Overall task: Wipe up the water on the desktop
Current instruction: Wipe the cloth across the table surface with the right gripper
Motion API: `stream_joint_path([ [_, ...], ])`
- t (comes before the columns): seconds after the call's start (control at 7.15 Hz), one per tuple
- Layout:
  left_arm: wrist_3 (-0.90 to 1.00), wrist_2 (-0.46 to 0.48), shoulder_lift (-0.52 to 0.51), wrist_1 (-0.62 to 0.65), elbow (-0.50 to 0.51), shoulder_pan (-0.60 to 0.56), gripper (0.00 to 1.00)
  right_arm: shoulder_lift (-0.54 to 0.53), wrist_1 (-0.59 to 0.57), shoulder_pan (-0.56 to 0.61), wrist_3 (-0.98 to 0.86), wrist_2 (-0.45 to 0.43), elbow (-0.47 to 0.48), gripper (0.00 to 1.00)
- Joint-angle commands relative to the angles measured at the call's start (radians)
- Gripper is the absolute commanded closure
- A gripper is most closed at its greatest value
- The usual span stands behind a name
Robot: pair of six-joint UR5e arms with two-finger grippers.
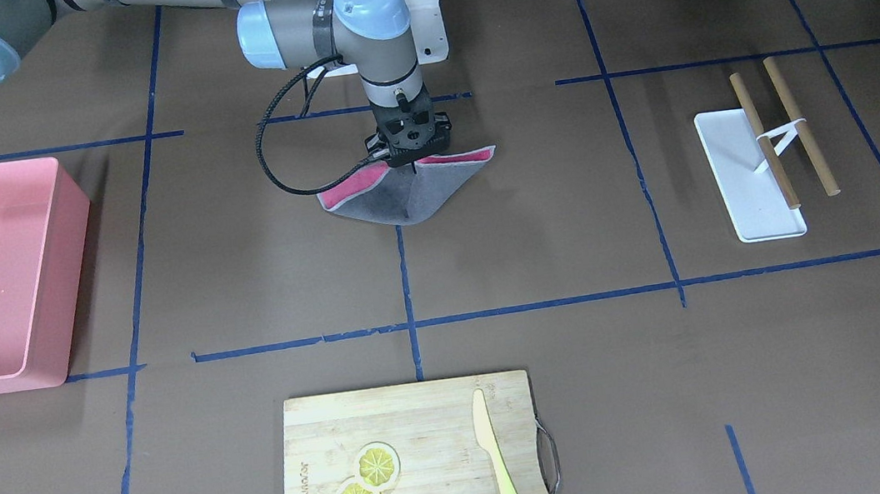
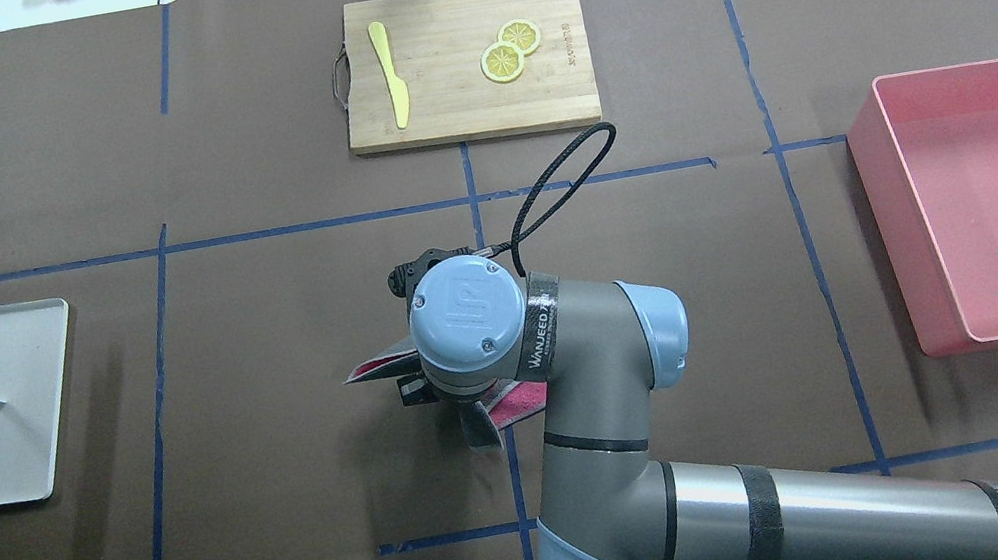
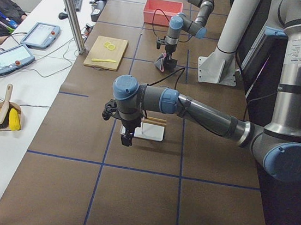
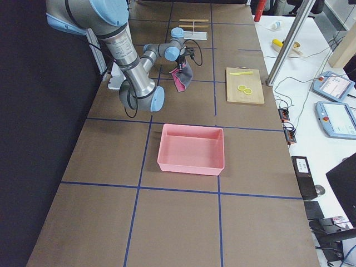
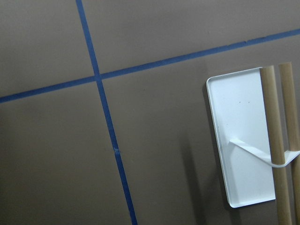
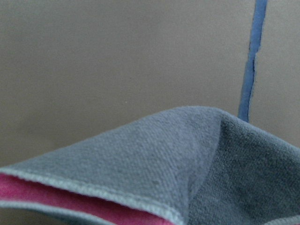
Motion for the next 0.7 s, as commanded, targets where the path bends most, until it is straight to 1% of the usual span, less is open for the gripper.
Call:
stream_joint_path([
  [0.0,0.001,-0.007,0.023,0.000,-0.003,-0.001,0.00,-0.115,-0.002,0.033,-0.057,0.010,0.047,1.00],
  [0.14,0.009,-0.007,0.028,-0.003,0.001,-0.016,0.00,-0.240,-0.004,0.057,-0.149,0.015,0.155,1.00],
  [0.28,0.066,-0.004,0.056,-0.064,0.020,-0.046,0.00,-0.366,-0.004,0.094,-0.252,0.030,0.287,1.00],
  [0.42,0.097,-0.004,0.094,-0.124,0.046,-0.072,0.00,-0.466,-0.004,0.164,-0.316,0.100,0.364,1.00],
  [0.56,0.119,-0.003,0.126,-0.181,0.104,-0.111,0.00,-0.546,-0.004,0.244,-0.379,0.155,0.405,1.00],
])
